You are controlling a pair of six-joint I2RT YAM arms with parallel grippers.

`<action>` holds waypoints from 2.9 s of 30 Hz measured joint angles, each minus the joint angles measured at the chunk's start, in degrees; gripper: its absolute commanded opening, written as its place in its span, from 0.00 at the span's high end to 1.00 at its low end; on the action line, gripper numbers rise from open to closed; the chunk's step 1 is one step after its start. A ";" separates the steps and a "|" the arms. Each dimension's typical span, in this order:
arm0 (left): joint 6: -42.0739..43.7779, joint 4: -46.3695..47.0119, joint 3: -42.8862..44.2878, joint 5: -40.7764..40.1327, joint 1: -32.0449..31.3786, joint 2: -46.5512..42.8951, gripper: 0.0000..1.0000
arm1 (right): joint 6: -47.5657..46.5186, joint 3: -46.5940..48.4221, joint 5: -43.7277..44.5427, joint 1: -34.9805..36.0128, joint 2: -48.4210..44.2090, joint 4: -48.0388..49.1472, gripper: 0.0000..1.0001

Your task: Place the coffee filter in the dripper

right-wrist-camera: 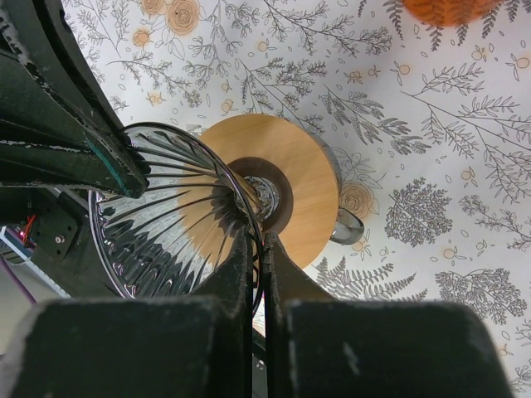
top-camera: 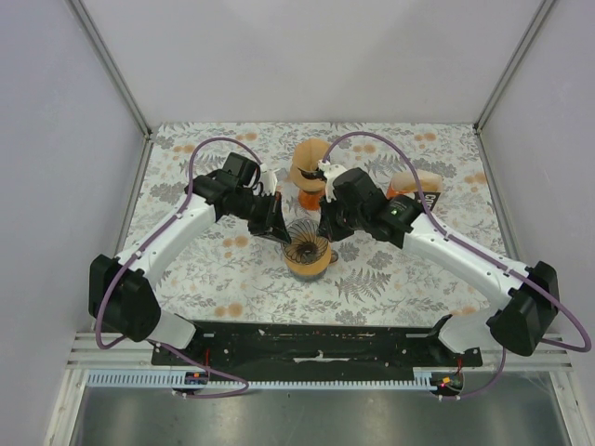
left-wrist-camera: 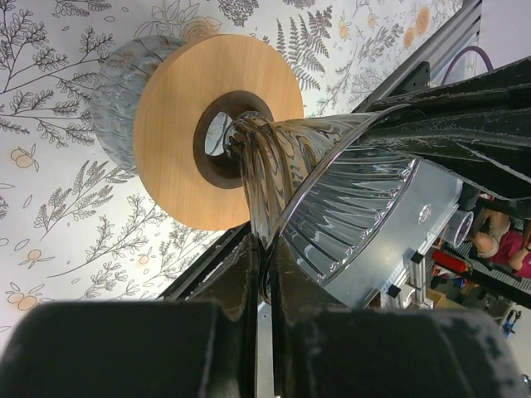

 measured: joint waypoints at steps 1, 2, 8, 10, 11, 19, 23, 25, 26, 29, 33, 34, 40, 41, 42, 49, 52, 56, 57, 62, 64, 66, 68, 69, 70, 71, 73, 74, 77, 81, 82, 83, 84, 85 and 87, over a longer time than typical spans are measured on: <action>-0.09 0.00 0.00 0.04 0.02 0.00 0.98 | -0.02 0.00 -0.57 -0.24 0.09 0.00 1.00; -0.13 0.02 -0.09 0.02 0.02 0.00 0.98 | -0.09 0.00 -0.96 -0.44 0.24 0.02 1.00; -0.96 0.26 -2.27 0.24 0.04 0.00 0.98 | -0.37 -0.87 -3.80 -1.29 1.79 0.28 1.00; -1.20 0.24 -2.69 0.28 0.13 0.02 0.98 | -0.39 -1.25 -4.74 -1.60 2.23 0.57 1.00; -1.22 0.24 -2.75 0.28 0.13 0.02 0.98 | -0.42 -1.46 -4.98 -1.79 2.34 0.74 1.00; -1.57 0.79 -3.34 -0.55 0.22 1.55 0.98 | -0.55 -3.08 -7.17 -3.26 3.85 3.10 1.00; -1.55 1.51 -3.34 -0.76 0.68 2.01 0.98 | -0.79 -3.17 -7.34 -3.52 4.39 4.68 1.00; -1.51 1.68 -3.37 -0.83 0.81 2.25 0.98 | -0.79 -3.56 -7.37 -3.67 4.35 5.55 1.00; -1.49 1.70 -3.37 -0.92 0.83 2.32 0.98 | -0.79 -3.76 -7.39 -3.72 4.35 5.92 1.00; -1.40 1.62 -3.37 -1.03 0.98 2.82 0.98 | -0.76 -4.44 -7.39 -3.78 4.33 7.34 1.00; -1.38 1.46 -2.93 -0.52 1.27 3.89 0.98 | -0.55 -5.99 -7.50 -4.17 4.48 9.60 1.00; -1.38 1.38 -2.62 -0.48 1.31 4.33 0.98 | -0.48 -6.25 -7.58 -4.39 4.55 10.14 1.00; -0.90 1.05 -1.18 -0.42 1.46 6.38 0.98 | -0.11 -8.57 -8.28 -5.66 5.16 14.05 1.00; -0.55 0.98 -1.16 -0.46 1.46 6.43 0.98 | -0.09 -8.83 -8.31 -5.64 5.07 14.49 1.00; -0.26 0.94 -1.16 -0.48 1.49 6.47 0.98 | -0.04 -9.16 -8.33 -5.66 4.98 15.10 1.00; 2.56 1.03 -1.25 -0.48 1.53 7.10 0.98 | 0.55 -11.34 -8.28 -5.66 4.20 18.38 1.00; 3.54 1.68 -1.90 -0.72 1.53 6.91 0.98 | 0.98 -12.35 -8.24 -5.66 3.93 19.80 1.00; 4.35 5.27 -4.74 -2.91 0.83 3.72 0.98 | 2.16 -15.54 -8.22 -5.64 2.38 24.33 1.00; 4.55 6.43 -5.68 -4.22 0.20 2.58 0.98 | 2.60 -16.81 -8.20 -5.57 1.64 25.90 1.00; 5.05 8.09 -6.16 -7.76 -1.64 1.36 0.98 | 3.76 -20.52 -7.13 -5.35 -0.68 30.86 1.00; 5.05 8.22 -5.92 -8.07 -1.66 1.66 0.98 | 3.91 -20.83 -6.80 -5.38 -0.66 31.69 1.00; 5.07 8.35 -5.44 -8.11 -1.64 2.29 0.98 | 4.00 -21.11 -6.10 -5.38 -0.57 32.35 1.00; 5.09 8.48 -5.03 -8.11 -1.53 2.86 0.98 | 4.04 -21.20 -5.53 -5.44 -0.33 32.72 1.00; 5.09 8.50 -4.74 -8.09 -1.38 3.21 0.98 | 4.04 -21.27 -5.20 -5.53 0.02 33.14 1.00; 5.09 8.61 -4.48 -8.02 -1.18 3.54 0.98 | 4.04 -21.27 -4.94 -5.60 0.24 33.48 1.00; 5.11 8.81 -4.26 -7.96 -0.92 3.87 0.98 | 4.07 -21.29 -4.52 -5.66 0.50 34.14 1.00; 5.14 9.22 -3.96 -7.58 -0.42 4.46 0.98 | 4.07 -21.35 -4.04 -5.77 1.03 35.21 1.00; 5.14 9.42 -3.87 -7.56 -0.28 4.61 0.98 | 4.11 -21.42 -3.87 -5.86 1.25 35.82 1.00; 5.18 10.03 -3.74 -7.37 0.07 5.01 0.98 | 4.15 -21.64 -3.39 -5.97 1.51 36.96 1.00; 5.99 9.84 -2.91 -6.56 0.46 5.77 0.94 | 4.13 -21.66 -2.91 -5.97 1.51 37.16 1.00; 6.19 9.40 -2.34 -6.49 0.48 6.12 0.88 | 4.13 -21.27 -2.73 -5.97 1.51 36.81 1.00; 6.45 8.52 -1.11 -6.34 0.57 6.73 0.83 | 4.09 -20.72 -2.54 -5.97 1.51 36.06 1.00; 6.91 7.72 -0.11 -6.12 0.63 7.39 0.78 | 4.07 -20.28 -2.29 -5.97 1.51 35.34 1.00; 7.80 7.04 0.87 -5.86 0.66 7.96 0.75 | 4.00 -19.71 -2.08 -5.97 1.53 34.34 1.00; 10.29 6.19 2.56 -5.44 0.55 9.11 0.70 | 3.61 -18.32 -1.55 -5.97 1.99 32.37 0.96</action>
